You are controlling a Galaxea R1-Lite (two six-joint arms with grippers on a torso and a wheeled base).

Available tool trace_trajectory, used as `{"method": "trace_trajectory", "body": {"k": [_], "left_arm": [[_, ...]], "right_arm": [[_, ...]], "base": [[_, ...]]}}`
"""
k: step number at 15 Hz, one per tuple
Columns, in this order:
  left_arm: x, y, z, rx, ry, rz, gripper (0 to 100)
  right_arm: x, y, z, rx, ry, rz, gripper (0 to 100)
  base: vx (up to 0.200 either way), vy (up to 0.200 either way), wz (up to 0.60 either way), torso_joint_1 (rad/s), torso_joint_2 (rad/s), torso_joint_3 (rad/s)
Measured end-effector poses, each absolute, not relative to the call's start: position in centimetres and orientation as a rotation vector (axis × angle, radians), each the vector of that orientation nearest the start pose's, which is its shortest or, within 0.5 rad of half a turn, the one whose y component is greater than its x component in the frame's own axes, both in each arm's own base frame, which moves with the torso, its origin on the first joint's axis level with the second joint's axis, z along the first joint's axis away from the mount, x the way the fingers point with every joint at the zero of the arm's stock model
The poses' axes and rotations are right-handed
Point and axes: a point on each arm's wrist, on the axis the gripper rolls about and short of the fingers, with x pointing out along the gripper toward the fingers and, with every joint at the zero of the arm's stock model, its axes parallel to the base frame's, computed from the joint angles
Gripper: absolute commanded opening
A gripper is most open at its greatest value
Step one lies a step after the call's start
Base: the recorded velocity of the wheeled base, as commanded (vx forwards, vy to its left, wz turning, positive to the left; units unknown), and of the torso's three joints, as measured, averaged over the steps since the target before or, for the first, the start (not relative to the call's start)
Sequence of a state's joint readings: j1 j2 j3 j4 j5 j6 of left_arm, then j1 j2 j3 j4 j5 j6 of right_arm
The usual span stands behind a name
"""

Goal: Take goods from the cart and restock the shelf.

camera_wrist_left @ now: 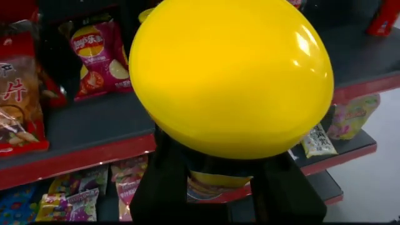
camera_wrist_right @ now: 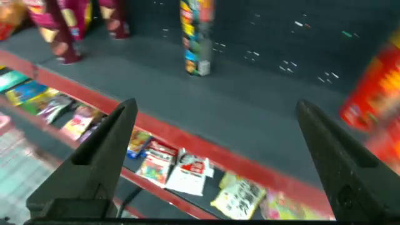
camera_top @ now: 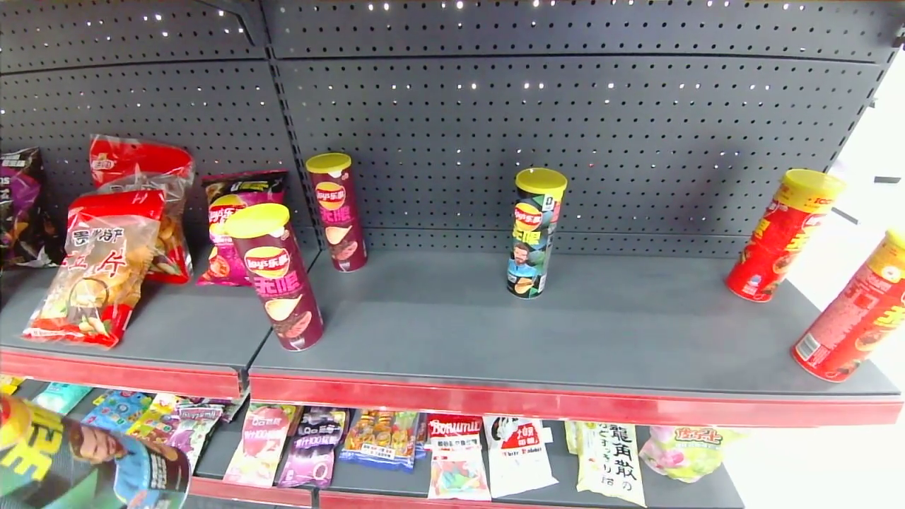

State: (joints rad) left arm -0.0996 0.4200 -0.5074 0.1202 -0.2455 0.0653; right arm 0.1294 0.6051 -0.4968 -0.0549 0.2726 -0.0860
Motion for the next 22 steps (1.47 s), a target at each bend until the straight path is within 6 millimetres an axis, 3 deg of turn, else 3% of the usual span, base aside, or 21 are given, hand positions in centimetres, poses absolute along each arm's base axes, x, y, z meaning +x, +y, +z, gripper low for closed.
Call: {"method": "trace_trajectory", "body": {"k": [2,4,7,10,15,22], "left_arm": [[0.6,-0.6,22.2,0.062,0.041,-0.321,0],[1.2,-0.7,22.3,0.062,0.069,-0.350,0],[1.1,-0.8,21.5,0.063,0.095,-0.405,0],[0.6,-0.8,20.5,0.090,0.146,-0.437,0],[0.7,-0.8,20.2,0.102,0.156,-0.433,0],[0.7,-0.8,20.2,0.102,0.156,-0.429,0]], "right_arm": [[8.7,2.3,24.8,-0.081,0.084,0.496,100],[14.6,4.1,26.0,-0.054,0.141,0.586,100],[22.1,6.4,25.9,-0.032,0.181,0.655,100],[28.5,8.4,24.3,-0.029,0.144,0.675,100],[34.6,10.7,21.5,-0.028,0.179,0.671,100],[37.6,12.2,19.4,-0.031,0.211,0.657,100]], "base": [[0.000,0.000,0.00,0.000,0.00,0.000],[0.000,0.000,0.00,0.000,0.00,0.000],[0.000,0.000,0.00,0.000,0.00,0.000],[0.000,0.000,0.00,0.000,0.00,0.000],[0.000,0.000,0.00,0.000,0.00,0.000],[0.000,0.000,0.00,0.000,0.00,0.000]]}}
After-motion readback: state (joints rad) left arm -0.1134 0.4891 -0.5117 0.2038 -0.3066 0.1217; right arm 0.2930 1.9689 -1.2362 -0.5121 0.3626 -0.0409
